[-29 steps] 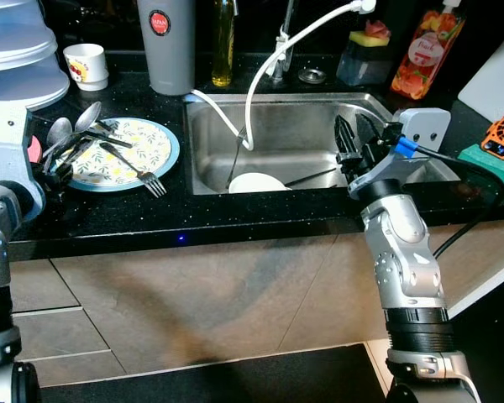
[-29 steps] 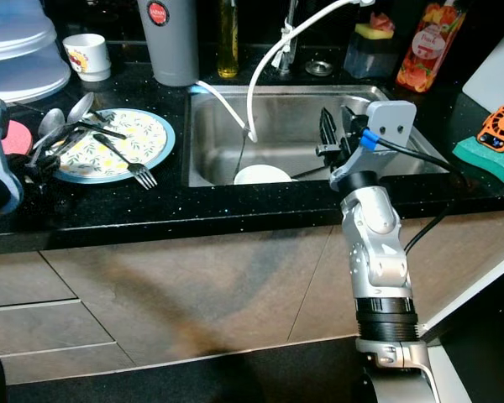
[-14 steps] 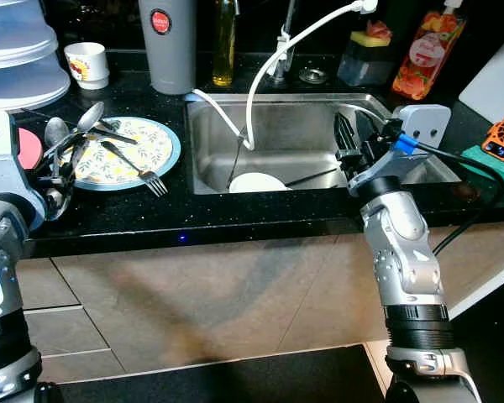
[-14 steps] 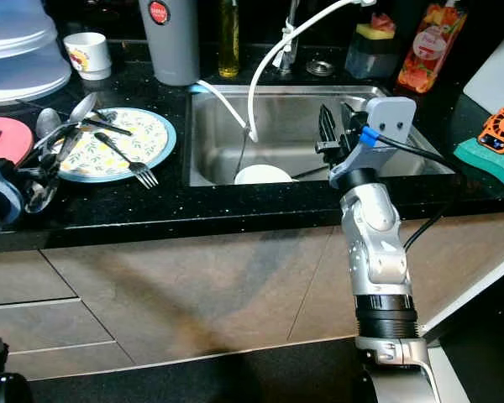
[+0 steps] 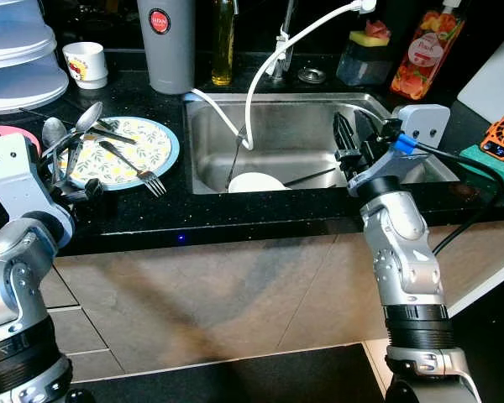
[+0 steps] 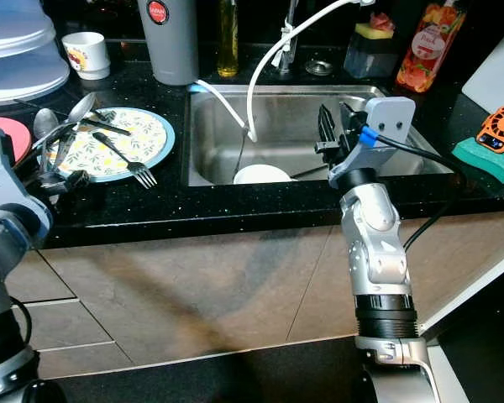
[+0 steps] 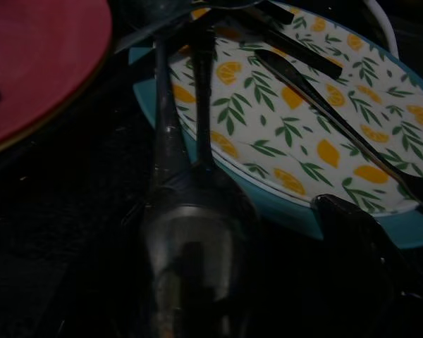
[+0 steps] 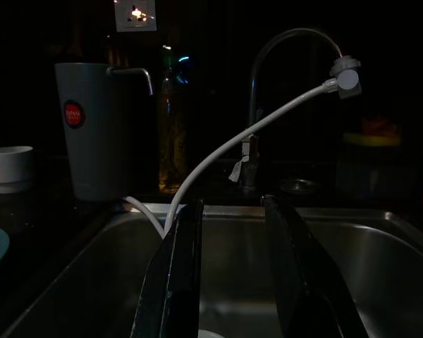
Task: Kitchen organization
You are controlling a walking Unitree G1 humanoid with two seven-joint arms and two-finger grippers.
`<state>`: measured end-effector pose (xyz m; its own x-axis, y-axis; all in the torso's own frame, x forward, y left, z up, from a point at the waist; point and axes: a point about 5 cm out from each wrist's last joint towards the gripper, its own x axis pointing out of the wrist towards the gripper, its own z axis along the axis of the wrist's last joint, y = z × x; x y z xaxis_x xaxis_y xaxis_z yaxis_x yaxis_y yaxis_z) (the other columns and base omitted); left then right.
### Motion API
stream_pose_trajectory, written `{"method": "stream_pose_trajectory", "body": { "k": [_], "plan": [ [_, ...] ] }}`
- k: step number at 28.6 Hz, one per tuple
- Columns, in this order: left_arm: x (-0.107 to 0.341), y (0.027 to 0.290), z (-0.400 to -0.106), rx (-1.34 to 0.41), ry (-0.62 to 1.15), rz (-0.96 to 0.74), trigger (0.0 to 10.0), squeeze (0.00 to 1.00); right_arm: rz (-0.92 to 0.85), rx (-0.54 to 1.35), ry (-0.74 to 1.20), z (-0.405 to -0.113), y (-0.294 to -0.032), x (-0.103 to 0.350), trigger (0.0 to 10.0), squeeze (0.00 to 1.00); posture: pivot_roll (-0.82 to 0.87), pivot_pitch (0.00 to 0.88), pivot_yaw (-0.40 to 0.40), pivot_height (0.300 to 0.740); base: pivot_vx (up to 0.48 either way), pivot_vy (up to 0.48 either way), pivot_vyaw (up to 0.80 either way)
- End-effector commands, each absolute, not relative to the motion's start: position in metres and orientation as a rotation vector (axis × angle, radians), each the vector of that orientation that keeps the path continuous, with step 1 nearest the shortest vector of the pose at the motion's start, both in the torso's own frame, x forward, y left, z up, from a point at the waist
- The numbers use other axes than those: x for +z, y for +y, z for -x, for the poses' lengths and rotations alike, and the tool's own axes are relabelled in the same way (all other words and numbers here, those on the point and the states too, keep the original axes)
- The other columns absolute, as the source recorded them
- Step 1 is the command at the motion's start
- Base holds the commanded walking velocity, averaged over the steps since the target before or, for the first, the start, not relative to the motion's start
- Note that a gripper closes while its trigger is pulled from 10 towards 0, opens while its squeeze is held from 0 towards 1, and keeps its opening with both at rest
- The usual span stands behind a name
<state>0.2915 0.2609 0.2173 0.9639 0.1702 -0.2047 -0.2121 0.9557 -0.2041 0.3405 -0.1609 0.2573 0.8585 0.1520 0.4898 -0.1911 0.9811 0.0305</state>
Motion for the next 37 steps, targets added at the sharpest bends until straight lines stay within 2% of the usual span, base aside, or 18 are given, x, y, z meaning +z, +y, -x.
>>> {"method": "stream_pose_trajectory", "body": {
  "k": [1, 3, 4, 17, 20, 21, 23, 24, 26, 30, 33, 37],
  "plan": [
    [0.211, 0.263, -0.292, 0.224, 0.209, 0.25, 1.8, 0.0, -0.084, 0.178, -0.517, -0.342, -0.162, 0.259, 10.0, 0.0, 0.17, 0.044, -0.043, 0.74, 0.0, 0.0, 0.0],
    [0.211, 0.263, -0.292, 0.224, 0.209, 0.25, 1.8, 0.0, -0.084, 0.178, -0.517, -0.342, -0.162, 0.259, 10.0, 0.0, 0.17, 0.044, -0.043, 0.74, 0.0, 0.0, 0.0],
    [0.212, 0.264, -0.292, 0.231, 0.206, 0.247, 0.0, 0.0, -0.084, 0.177, -0.517, -0.342, -0.163, 0.259, 10.0, 0.0, 0.17, 0.044, -0.043, 0.74, 0.0, 0.0, 0.0],
    [0.223, 0.262, -0.292, 0.263, 0.148, 0.195, 0.0, 0.0, -0.083, 0.175, -0.516, -0.342, -0.163, 0.258, 10.0, 0.0, 0.17, 0.045, -0.043, 0.74, 0.0, 0.0, 0.0],
    [0.234, 0.262, -0.293, 0.272, 0.07, 0.122, 0.0, 0.0, -0.083, 0.175, -0.516, -0.342, -0.163, 0.259, 10.0, 0.0, 0.17, 0.047, -0.043, 0.74, 0.0, 0.0, 0.0],
    [0.245, 0.26, -0.293, 0.279, -0.011, 0.058, 10.0, 0.0, -0.084, 0.175, -0.515, -0.342, -0.163, 0.259, 10.0, 0.0, 0.17, 0.047, -0.043, 0.74, 0.0, 0.0, 0.0],
    [0.263, 0.254, -0.293, 0.265, -0.134, -0.007, 10.0, 0.0, -0.084, 0.174, -0.515, -0.342, -0.163, 0.259, 10.0, 0.0, 0.17, 0.047, -0.045, 0.74, 0.0, 0.0, 0.0],
    [0.279, 0.245, -0.294, 0.204, -0.231, -0.015, 10.0, 0.0, -0.084, 0.174, -0.515, -0.343, -0.163, 0.259, 10.0, 0.0, 0.17, 0.046, -0.044, 0.74, 0.0, 0.0, 0.0],
    [0.285, 0.24, -0.295, 0.161, -0.262, -0.011, 10.0, 0.0, -0.085, 0.173, -0.516, -0.343, -0.163, 0.259, 10.0, 0.0, 0.17, 0.046, -0.044, 0.74, 0.0, 0.0, 0.0],
    [0.295, 0.214, -0.303, -0.077, -0.261, 0.042, 10.0, 0.0, -0.085, 0.165, -0.519, -0.342, -0.165, 0.259, 10.0, 0.0, 0.16, 0.041, -0.038, 0.74, 0.0, 0.0, 0.0],
    [0.294, 0.209, -0.31, -0.111, -0.25, 0.072, 10.0, 0.0, -0.084, 0.16, -0.519, -0.341, -0.166, 0.258, 10.0, 0.0, 0.16, 0.041, -0.038, 0.74, 0.0, 0.0, 0.0],
    [0.289, 0.194, -0.323, -0.175, -0.241, 0.018, 10.0, 0.0, -0.085, 0.155, -0.518, -0.341, -0.167, 0.258, 10.0, 0.0, 0.14, 0.041, -0.041, 0.74, 0.0, 0.0, 0.0]
  ]
}}
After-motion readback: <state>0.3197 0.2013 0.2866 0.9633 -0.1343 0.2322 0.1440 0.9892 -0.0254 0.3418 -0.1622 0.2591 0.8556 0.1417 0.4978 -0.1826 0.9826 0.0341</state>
